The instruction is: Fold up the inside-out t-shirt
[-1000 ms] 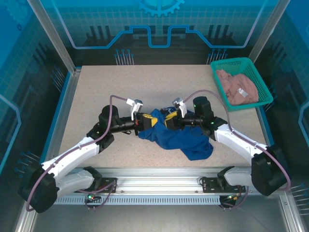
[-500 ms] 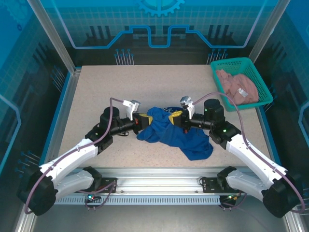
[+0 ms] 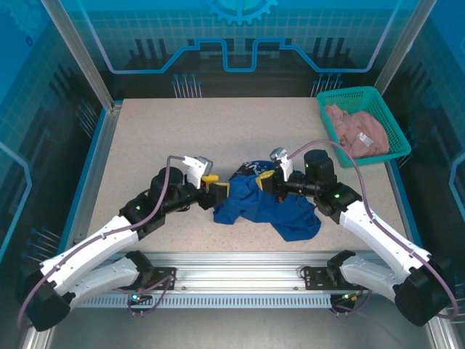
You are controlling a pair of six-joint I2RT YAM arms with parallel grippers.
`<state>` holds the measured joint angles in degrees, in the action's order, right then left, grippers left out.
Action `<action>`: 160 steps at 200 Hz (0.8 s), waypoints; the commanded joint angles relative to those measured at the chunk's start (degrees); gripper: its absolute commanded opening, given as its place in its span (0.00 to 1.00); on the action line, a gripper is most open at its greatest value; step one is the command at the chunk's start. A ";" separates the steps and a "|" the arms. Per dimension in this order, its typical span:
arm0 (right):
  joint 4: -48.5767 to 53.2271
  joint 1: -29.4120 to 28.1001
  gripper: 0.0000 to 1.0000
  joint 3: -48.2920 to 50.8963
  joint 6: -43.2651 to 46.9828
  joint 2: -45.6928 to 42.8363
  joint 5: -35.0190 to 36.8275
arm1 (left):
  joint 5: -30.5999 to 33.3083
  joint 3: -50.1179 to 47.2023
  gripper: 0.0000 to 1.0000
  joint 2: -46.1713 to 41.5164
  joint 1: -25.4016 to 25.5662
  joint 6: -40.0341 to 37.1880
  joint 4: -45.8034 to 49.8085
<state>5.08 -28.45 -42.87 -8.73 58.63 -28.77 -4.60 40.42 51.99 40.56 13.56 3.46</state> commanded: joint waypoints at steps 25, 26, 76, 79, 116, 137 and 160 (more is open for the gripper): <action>0.19 -0.01 0.00 -2.36 -0.52 1.02 1.38 | 12.47 8.73 0.62 1.77 10.62 -2.36 7.20; 0.19 -0.02 0.00 -2.42 -0.55 1.03 1.41 | 12.62 8.94 0.62 2.01 10.87 -2.38 7.32; 0.44 0.49 0.00 -3.60 -4.26 2.13 0.38 | 14.07 13.81 0.69 9.51 17.45 -10.59 10.91; 0.62 0.54 0.00 -3.73 -4.70 2.23 0.17 | 14.20 13.82 0.69 9.83 17.45 -10.85 10.94; 0.31 0.69 0.00 -4.45 -8.16 2.80 -1.79 | 18.52 14.90 0.67 14.83 17.43 -13.99 10.24; -0.07 0.78 0.00 -4.36 -9.05 2.63 -2.33 | 22.99 15.91 0.51 17.78 17.28 -14.67 8.61; 0.90 1.23 0.00 -4.34 -9.20 1.95 -1.36 | 19.08 15.03 0.24 17.71 15.28 -12.97 5.61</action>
<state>5.56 -28.08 -45.69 -16.36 61.32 -29.34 14.72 54.15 70.17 57.47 0.71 12.43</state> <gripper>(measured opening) 0.052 0.346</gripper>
